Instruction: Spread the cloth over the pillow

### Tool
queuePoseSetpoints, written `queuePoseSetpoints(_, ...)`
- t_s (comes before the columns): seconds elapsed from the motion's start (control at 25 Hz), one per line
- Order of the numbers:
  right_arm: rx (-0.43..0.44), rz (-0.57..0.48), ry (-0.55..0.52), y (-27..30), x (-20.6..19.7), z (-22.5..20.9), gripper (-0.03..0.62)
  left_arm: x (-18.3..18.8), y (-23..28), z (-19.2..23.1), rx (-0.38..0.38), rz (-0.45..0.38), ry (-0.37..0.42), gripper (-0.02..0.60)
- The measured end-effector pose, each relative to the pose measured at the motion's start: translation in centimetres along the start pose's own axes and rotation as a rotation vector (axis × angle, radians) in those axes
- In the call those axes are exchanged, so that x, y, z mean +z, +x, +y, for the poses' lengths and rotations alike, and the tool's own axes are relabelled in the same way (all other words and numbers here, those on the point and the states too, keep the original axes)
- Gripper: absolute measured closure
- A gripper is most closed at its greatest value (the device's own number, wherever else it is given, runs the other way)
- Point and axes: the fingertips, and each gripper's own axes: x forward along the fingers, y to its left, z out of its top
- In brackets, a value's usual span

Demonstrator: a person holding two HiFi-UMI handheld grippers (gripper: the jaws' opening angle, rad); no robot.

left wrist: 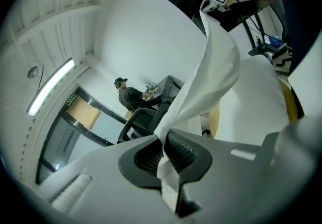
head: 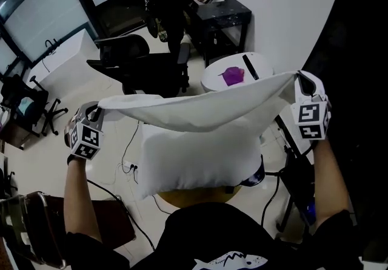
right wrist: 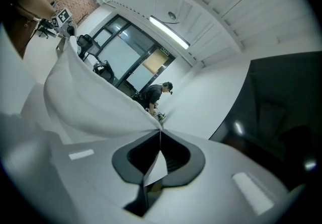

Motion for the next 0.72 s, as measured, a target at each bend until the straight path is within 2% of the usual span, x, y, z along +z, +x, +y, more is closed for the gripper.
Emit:
queuePoseSetpoints(0.2, -0.05, 0.014, -0.051, 2.7, 2.2, -2.8, 0.582, 1.7, 1.3, 4.4, 0.034, -0.049, 0.006, 0.581)
queuePoseSetpoints(0.32, -0.058, 0.033, -0.082, 4.5, 3.0, -3.8, 0.582, 2.4, 2.5, 6.1, 0.023, -0.054, 0.026, 0.581)
queuePoseSetpoints(0.52, -0.04, 0.058, -0.064, 6.9, 3.3, -4.4, 0.582, 2.5, 5.5, 5.5, -0.102, -0.037, -0.016, 0.581)
queuePoseSetpoints(0.72, -0.036, 0.053, -0.029, 7.2, 3.2, -3.9, 0.582, 1.5, 6.6, 1.1, -0.255, -0.025, -0.036, 0.581)
